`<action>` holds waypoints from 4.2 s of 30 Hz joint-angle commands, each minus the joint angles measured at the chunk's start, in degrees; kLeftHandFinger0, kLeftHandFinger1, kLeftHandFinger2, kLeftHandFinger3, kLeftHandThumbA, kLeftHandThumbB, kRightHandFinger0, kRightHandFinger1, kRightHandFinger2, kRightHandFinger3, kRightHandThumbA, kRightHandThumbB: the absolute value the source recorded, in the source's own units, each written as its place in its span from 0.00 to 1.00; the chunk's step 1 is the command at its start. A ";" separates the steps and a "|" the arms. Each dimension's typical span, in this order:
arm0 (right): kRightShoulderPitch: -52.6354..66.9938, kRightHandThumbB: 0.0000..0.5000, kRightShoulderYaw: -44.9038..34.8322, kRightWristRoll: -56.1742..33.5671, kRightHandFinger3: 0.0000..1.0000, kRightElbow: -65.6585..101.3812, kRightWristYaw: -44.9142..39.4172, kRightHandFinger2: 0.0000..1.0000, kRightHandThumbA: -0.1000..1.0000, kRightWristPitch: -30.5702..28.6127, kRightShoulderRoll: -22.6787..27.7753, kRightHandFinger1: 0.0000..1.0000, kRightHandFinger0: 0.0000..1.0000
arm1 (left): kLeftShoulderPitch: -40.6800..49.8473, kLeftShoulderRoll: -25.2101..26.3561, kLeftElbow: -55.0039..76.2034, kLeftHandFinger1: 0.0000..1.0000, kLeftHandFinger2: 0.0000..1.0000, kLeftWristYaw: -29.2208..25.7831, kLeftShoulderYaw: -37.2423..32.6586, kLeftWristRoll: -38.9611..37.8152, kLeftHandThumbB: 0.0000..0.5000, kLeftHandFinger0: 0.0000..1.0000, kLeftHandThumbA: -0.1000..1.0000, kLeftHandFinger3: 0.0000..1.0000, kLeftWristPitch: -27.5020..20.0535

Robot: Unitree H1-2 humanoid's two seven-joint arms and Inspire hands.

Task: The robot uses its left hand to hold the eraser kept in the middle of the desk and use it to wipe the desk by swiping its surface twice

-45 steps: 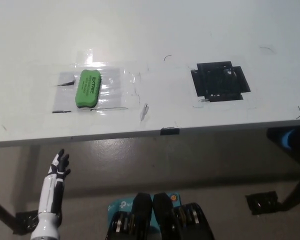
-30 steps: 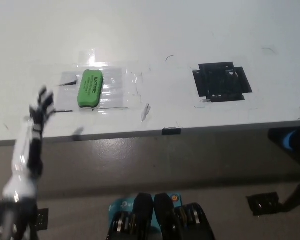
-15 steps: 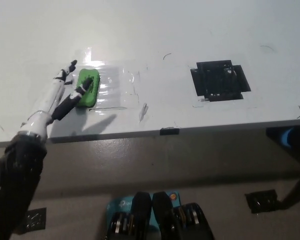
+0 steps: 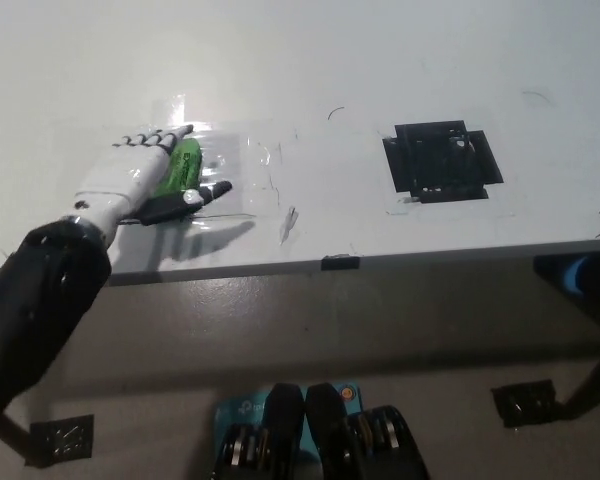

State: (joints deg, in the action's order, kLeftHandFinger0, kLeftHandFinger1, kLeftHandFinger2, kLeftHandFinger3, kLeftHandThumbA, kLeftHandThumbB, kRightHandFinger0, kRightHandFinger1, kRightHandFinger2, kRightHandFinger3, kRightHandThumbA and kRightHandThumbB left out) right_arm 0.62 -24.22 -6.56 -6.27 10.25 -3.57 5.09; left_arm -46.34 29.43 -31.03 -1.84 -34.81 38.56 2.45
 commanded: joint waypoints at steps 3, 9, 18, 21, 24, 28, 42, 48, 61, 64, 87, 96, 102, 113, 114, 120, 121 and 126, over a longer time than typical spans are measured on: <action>0.59 0.68 0.03 -1.02 1.00 3.41 -0.59 1.00 1.00 -1.63 1.38 1.00 1.00 | -12.75 4.83 -2.68 1.00 1.00 1.02 -12.23 23.43 0.80 1.00 1.00 1.00 -1.70; 0.28 0.68 0.07 -1.31 1.00 3.34 -0.76 1.00 1.00 -1.23 1.56 1.00 1.00 | -12.44 3.70 -4.08 1.00 1.00 0.86 -15.09 25.46 0.86 1.00 1.00 1.00 1.93; 0.12 0.69 0.46 -0.50 1.00 2.96 -0.19 1.00 1.00 -2.84 1.06 1.00 1.00 | -9.75 1.76 -4.72 1.00 1.00 2.29 -11.34 23.22 0.94 1.00 1.00 1.00 4.07; 0.59 0.68 0.23 -0.64 1.00 3.40 0.36 1.00 1.00 -2.87 0.44 1.00 1.00 | -8.38 1.88 -5.66 1.00 1.00 2.22 -11.07 23.90 0.96 1.00 1.00 1.00 3.66; 0.99 0.69 -0.07 -1.40 1.00 3.69 0.28 1.00 1.00 -2.43 0.31 1.00 1.00 | -7.83 1.77 -5.71 1.00 1.00 3.04 -10.51 24.23 0.95 1.00 1.00 1.00 3.65; 0.62 0.68 -0.16 -2.62 1.00 3.52 -0.14 1.00 1.00 -2.73 0.47 1.00 1.00 | -7.36 1.90 -6.70 1.00 1.00 1.89 -9.61 24.60 0.90 1.00 1.00 1.00 3.63; -0.34 0.67 -0.84 -2.77 1.00 3.64 0.95 1.00 1.00 -2.71 0.60 1.00 1.00 | -2.08 -6.51 -8.76 1.00 1.00 -0.81 0.92 16.03 0.93 1.00 1.00 1.00 1.32; -0.44 0.62 -1.11 -2.73 1.00 3.77 1.06 1.00 1.00 -2.56 0.80 1.00 1.00 | 0.04 -11.10 -12.08 1.00 1.00 -3.90 5.57 12.82 0.86 1.00 1.00 1.00 -0.21; -2.66 0.61 -1.43 -1.93 1.00 2.64 2.90 1.00 1.00 -3.92 0.85 1.00 1.00 | -0.36 -15.28 -18.36 1.00 1.00 -5.85 7.66 10.06 0.96 1.00 1.00 1.00 0.18; -2.61 0.63 -1.61 -1.99 1.00 3.63 3.42 1.00 1.00 -3.49 0.47 1.00 1.00 | 0.20 -14.37 -18.69 1.00 1.00 -2.96 5.22 12.09 1.00 1.00 1.00 1.00 2.50; -3.03 0.50 -0.16 -0.59 1.00 5.39 3.68 1.00 1.00 -3.57 0.92 1.00 1.00 | -2.73 -14.44 -23.75 1.00 1.00 5.06 -6.41 16.64 1.00 1.00 1.00 1.00 10.04; -4.30 0.57 1.36 -1.14 1.00 7.02 2.74 1.00 1.00 -2.09 1.10 1.00 1.00 | -1.75 -19.78 -24.60 1.00 1.00 5.26 -2.77 12.12 1.00 1.00 1.00 1.00 9.69; -4.98 0.52 2.30 0.19 1.00 7.56 3.52 1.00 1.00 -1.55 0.94 1.00 1.00 | -2.24 -25.22 -25.92 1.00 1.00 5.53 -0.39 9.95 1.00 1.00 1.00 1.00 8.88; -5.07 0.46 4.12 0.58 1.00 8.26 3.11 1.00 1.00 -1.89 0.91 1.00 1.00 | -3.32 -34.56 -27.46 1.00 1.00 5.44 -2.30 10.83 1.00 1.00 1.00 1.00 7.45; -5.19 0.46 4.25 0.67 1.00 8.31 3.07 1.00 1.00 -1.80 0.94 1.00 1.00 | -3.21 -34.44 -27.28 1.00 1.00 5.40 -2.26 10.74 1.00 1.00 1.00 1.00 7.54; -6.08 0.43 3.88 1.46 1.00 7.29 4.54 1.00 1.00 -3.67 0.13 1.00 1.00 | -3.89 -37.88 -28.38 1.00 1.00 6.83 -7.01 13.43 1.00 1.00 1.00 1.00 8.11; -6.25 0.42 3.94 2.06 1.00 7.10 4.89 1.00 1.00 -3.81 0.07 1.00 1.00 | -3.99 -38.06 -28.50 1.00 1.00 7.13 -7.81 13.82 1.00 1.00 1.00 1.00 8.31; -6.90 0.39 3.65 1.21 1.00 6.74 5.52 1.00 1.00 -4.41 -1.05 1.00 1.00 | -4.63 -40.48 -31.56 1.00 1.00 8.15 -12.83 16.25 1.00 1.00 1.00 1.00 8.18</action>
State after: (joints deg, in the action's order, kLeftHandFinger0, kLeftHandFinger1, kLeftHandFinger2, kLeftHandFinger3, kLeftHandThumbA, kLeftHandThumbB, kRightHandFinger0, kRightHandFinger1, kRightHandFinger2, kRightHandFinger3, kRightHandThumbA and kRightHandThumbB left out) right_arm -4.07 -20.28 -6.07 -0.39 14.33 -4.77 4.61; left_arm -54.32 -7.38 -57.52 -4.65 -43.33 54.28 12.74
